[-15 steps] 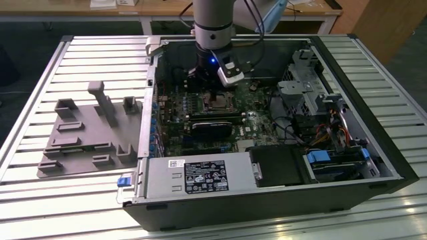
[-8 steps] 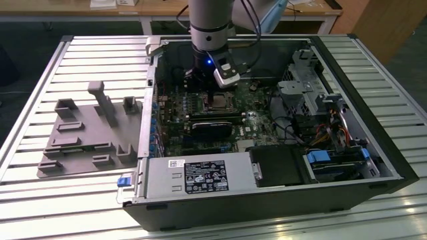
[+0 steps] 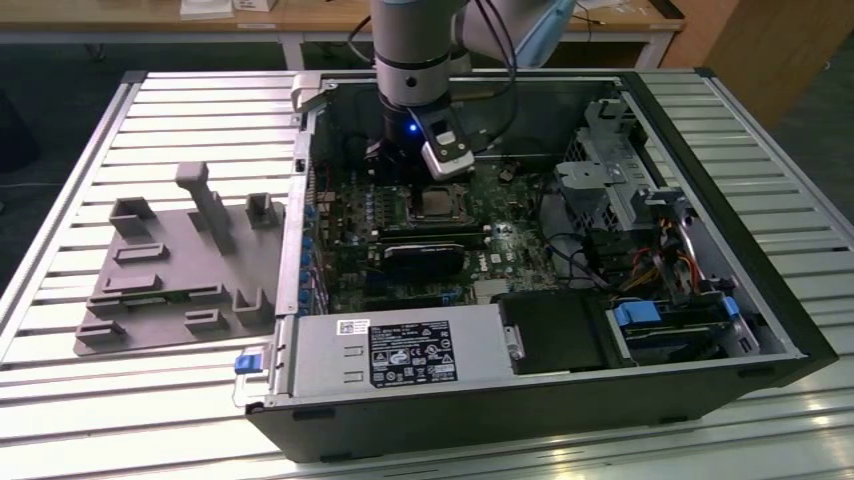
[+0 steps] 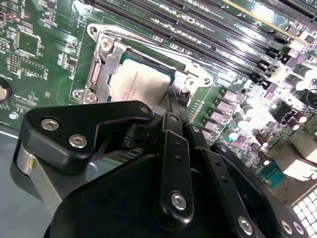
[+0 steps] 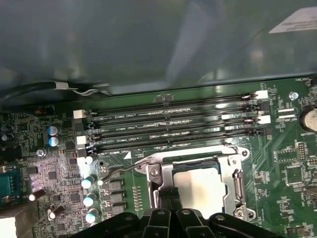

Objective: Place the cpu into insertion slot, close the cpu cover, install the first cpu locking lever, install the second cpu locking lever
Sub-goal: 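Close the cpu cover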

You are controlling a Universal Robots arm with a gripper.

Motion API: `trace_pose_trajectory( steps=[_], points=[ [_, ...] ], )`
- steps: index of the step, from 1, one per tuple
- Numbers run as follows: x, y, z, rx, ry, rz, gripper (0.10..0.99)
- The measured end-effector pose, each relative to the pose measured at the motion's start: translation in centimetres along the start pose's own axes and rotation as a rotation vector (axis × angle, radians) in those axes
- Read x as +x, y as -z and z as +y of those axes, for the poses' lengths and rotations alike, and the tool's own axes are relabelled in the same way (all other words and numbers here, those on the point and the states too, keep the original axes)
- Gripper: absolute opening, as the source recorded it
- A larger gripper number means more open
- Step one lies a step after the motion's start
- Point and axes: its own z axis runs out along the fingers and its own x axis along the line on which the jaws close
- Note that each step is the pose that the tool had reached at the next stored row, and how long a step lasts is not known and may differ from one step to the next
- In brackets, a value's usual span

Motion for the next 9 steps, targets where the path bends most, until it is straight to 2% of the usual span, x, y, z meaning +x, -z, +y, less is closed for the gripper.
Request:
trace_pose_trajectory(
  steps=[9],
  points=[
    [0.27, -0.48, -0.05, 0.0, 0.001, 0.0001, 0.106]
  ],
)
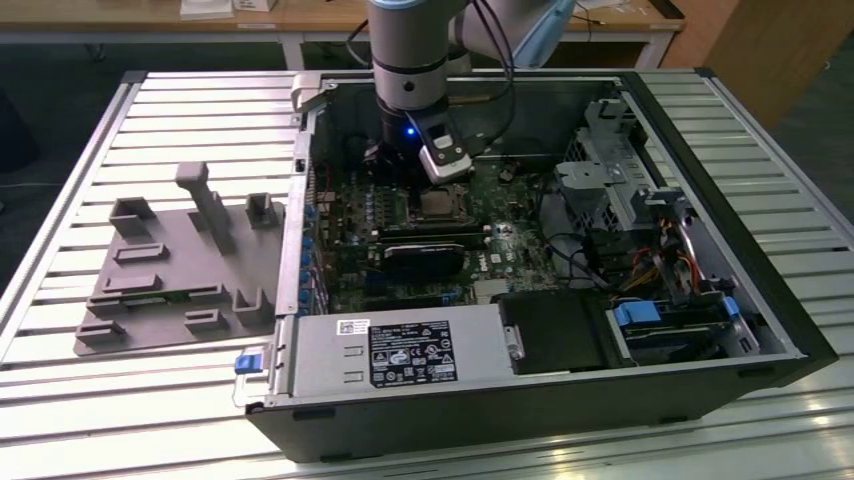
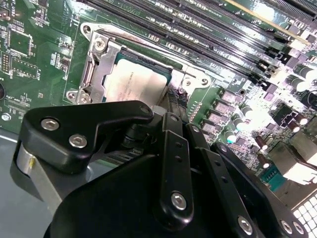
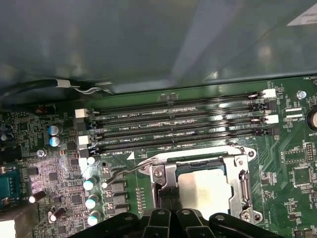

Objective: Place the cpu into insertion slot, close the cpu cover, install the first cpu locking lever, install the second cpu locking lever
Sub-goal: 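Close the cpu cover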

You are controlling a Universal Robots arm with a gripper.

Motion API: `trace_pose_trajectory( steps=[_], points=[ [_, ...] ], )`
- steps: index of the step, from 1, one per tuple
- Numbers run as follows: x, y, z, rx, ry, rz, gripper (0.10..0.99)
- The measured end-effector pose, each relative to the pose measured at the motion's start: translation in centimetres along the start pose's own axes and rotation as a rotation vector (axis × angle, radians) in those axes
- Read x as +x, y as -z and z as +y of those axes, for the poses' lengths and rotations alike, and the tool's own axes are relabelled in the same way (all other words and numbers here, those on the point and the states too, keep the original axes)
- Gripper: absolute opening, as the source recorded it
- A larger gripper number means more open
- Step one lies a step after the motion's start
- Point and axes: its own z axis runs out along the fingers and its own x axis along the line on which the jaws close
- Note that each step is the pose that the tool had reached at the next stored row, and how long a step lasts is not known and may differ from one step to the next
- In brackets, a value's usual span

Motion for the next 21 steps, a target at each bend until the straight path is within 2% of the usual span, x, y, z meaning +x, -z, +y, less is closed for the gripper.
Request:
trace_pose_trajectory(
  steps=[14, 21],
  points=[
    [-0.26, -0.07, 0.04, 0.0, 0.0, 0.0, 0.106],
    [-0.29, 0.55, 0.05, 0.0, 0.0, 0.0, 0.106]
  ],
)
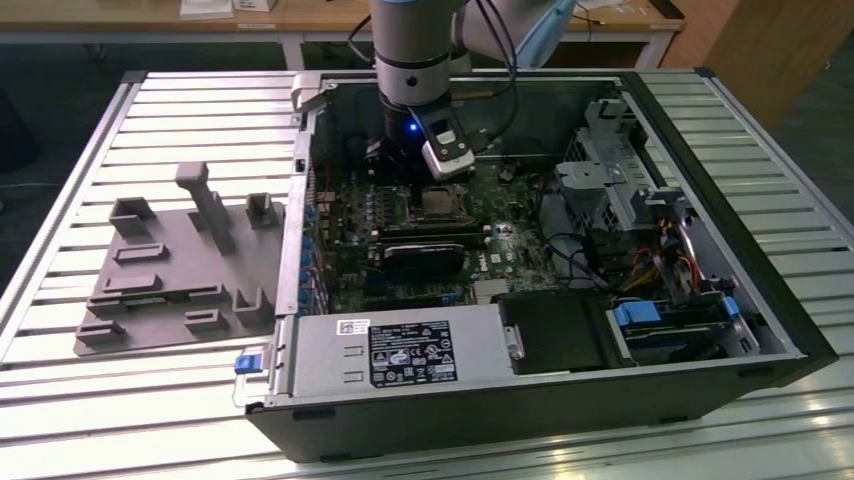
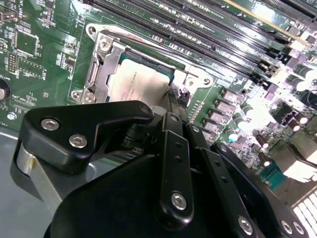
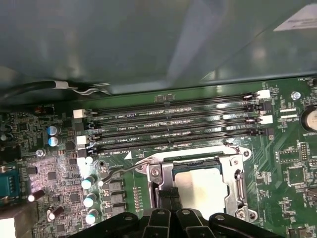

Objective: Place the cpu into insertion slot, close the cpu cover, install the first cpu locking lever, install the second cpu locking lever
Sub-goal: 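Close the cpu cover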

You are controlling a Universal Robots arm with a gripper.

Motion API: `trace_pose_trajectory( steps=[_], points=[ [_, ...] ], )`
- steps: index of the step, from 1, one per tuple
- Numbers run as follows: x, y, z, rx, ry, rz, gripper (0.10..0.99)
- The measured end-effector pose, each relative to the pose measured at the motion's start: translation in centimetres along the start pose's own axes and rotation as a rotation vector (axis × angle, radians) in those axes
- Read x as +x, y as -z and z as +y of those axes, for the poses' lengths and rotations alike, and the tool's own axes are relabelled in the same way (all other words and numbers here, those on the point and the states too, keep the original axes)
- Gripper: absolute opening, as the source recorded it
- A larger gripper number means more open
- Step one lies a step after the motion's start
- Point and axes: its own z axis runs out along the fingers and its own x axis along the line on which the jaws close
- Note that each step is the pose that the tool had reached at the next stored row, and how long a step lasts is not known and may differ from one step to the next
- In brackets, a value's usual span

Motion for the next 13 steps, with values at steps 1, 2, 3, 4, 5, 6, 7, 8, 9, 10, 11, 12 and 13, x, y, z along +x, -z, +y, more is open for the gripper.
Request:
trace_pose_trajectory(
  steps=[1, 2, 3, 4, 5, 6, 7, 8, 9, 10, 11, 12, 13],
  points=[
    [-0.01, 0.16, 0.0, 0.0, 0.0, 0.0, 0.106],
    [-0.02, 0.31, 0.01, 0.0, 0.0, 0.0, 0.106],
    [-0.02, 0.44, 0.01, 0.0, 0.0, 0.0, 0.106],
    [-0.03, 0.57, 0.01, 0.0, 0.0, 0.0, 0.106],
    [-0.04, 0.66, 0.01, 0.0, 0.0, 0.0001, 0.106],
    [-0.04, 0.68, 0.02, 0.0, 0.0, 0.0, 0.106],
    [-0.04, 0.69, 0.02, 0.0, 0.0, -0.0001, 0.106],
    [-0.04, 0.71, 0.02, 0.0, 0.0, -0.0001, 0.106],
    [-0.04, 0.72, 0.01, 0.0, 0.0, 0.0, 0.106],
    [-0.1, 0.72, 0.02, 0.0, 0.0, 0.0002, 0.106],
    [-0.24, 0.71, 0.04, 0.0, 0.0, 0.0002, 0.106],
    [-0.42, 0.7, 0.07, 0.0, 0.0, 0.0001, 0.106],
    [-0.66, 0.68, 0.1, 0.0, 0.0, 0.0001, 0.106]
  ],
)
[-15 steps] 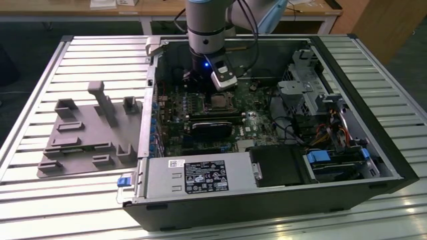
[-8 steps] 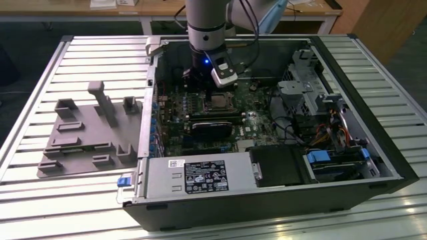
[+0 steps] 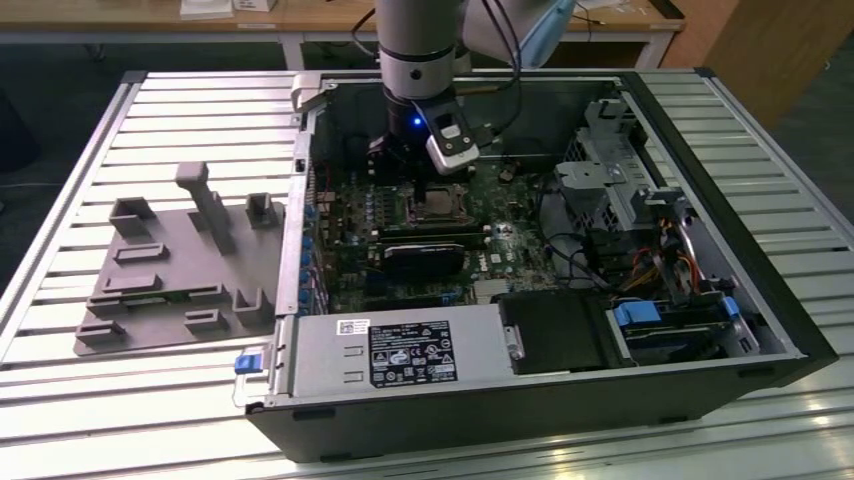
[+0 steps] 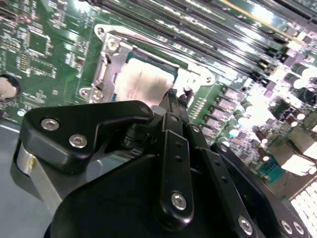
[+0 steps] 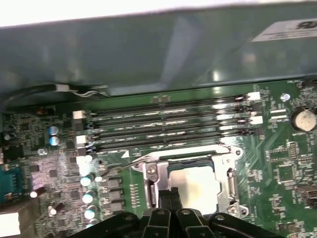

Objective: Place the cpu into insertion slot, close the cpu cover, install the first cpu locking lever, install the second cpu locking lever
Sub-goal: 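Close the cpu cover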

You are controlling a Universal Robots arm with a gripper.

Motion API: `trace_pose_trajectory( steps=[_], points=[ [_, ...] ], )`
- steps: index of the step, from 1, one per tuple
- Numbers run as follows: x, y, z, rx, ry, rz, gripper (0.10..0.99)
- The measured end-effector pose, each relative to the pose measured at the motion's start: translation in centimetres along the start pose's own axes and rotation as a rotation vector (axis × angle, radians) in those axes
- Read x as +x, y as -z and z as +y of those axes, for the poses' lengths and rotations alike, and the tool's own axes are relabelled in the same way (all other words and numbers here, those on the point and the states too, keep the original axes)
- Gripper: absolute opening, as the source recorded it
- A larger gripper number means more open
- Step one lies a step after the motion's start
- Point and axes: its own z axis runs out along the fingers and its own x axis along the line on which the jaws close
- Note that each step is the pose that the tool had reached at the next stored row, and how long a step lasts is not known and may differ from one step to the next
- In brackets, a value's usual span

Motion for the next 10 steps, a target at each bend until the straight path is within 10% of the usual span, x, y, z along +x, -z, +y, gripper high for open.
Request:
trace_pose_trajectory(
  steps=[10],
  points=[
    [-1.73, -0.04, 0.24, 0.0, 0.0, 0.0, 0.106]
  ],
)
